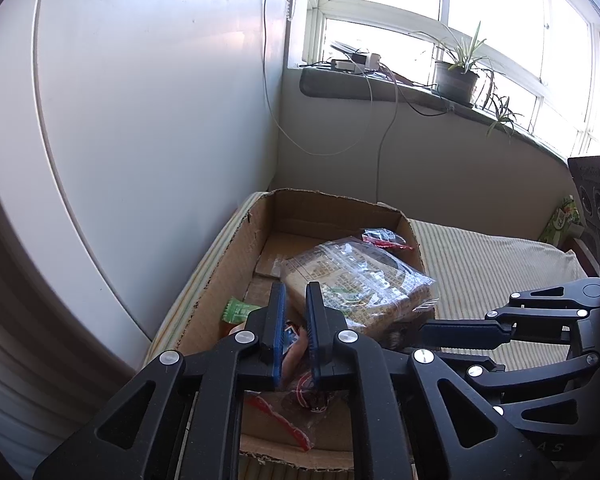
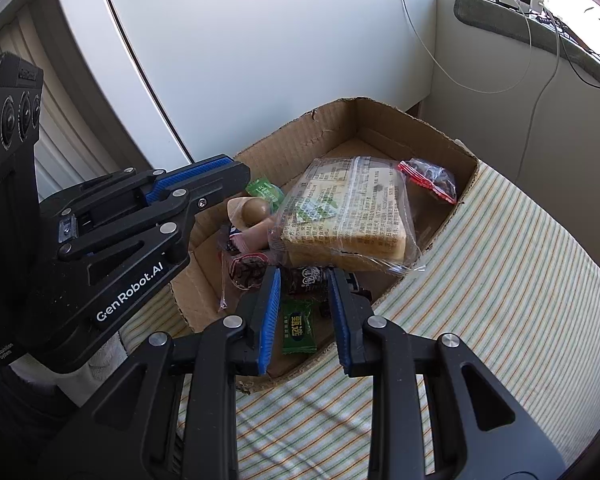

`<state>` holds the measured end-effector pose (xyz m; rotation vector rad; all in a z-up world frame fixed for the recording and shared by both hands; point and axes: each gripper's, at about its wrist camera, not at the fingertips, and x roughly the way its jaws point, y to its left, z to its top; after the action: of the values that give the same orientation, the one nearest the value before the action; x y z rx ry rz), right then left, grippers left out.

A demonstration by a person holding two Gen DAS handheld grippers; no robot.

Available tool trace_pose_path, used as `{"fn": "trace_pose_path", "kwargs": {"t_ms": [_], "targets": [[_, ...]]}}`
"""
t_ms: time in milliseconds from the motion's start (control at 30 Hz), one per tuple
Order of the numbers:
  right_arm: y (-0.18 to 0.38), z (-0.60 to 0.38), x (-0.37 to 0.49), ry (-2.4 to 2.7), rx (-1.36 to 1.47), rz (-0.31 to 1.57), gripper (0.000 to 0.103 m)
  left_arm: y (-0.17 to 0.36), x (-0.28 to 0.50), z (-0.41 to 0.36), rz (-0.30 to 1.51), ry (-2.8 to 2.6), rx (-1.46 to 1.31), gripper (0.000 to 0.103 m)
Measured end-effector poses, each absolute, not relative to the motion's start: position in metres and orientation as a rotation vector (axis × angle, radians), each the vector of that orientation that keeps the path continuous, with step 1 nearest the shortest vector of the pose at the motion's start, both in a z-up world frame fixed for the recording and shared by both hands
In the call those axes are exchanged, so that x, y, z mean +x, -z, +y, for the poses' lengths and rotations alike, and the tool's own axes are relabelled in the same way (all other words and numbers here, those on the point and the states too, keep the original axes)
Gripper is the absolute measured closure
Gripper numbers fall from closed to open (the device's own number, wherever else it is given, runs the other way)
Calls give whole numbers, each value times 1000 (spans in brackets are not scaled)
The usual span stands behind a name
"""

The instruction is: Organize snacks

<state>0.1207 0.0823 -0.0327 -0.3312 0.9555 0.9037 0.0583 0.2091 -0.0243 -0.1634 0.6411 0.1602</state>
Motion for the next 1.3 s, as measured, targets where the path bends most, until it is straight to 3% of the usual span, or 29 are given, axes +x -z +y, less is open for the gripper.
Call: {"fn": "trace_pose_path", "kwargs": {"t_ms": [200, 267, 333, 400, 433, 533, 600, 767, 833, 1067, 1167, 1300], "targets": [[32, 77, 122, -897, -329, 948, 77, 24, 57, 210, 640, -169, -164, 88], [32, 74, 122, -892, -325, 942, 70, 24, 57, 210, 640, -170, -162, 88], [31, 73, 121, -885, -325, 926, 52, 24, 57, 210, 643, -174, -162, 81], [28, 71, 119, -876, -334, 903, 46, 24, 56, 210, 640, -180, -164, 63], [27, 70, 118, -869, -340, 892, 43, 23, 55, 211, 638, -183, -166, 60], [23, 67, 115, -855, -351, 866, 39, 23, 54, 213, 637, -190, -173, 57], [20, 65, 114, -849, -354, 855, 39, 23, 54, 214, 639, -196, -174, 47], [15, 59, 109, -813, -362, 819, 32, 21, 50, 216, 638, -213, -183, 36], [10, 56, 104, -800, -359, 784, 25, 19, 47, 215, 635, -219, -184, 35], [-6, 40, 88, -748, -347, 710, 25, 10, 29, 204, 607, -250, -178, 30], [-10, 34, 82, -720, -349, 681, 24, 4, 19, 198, 588, -269, -181, 22], [-15, 21, 76, -693, -316, 639, 7, 0, 9, 187, 578, -269, -169, 22]]}}
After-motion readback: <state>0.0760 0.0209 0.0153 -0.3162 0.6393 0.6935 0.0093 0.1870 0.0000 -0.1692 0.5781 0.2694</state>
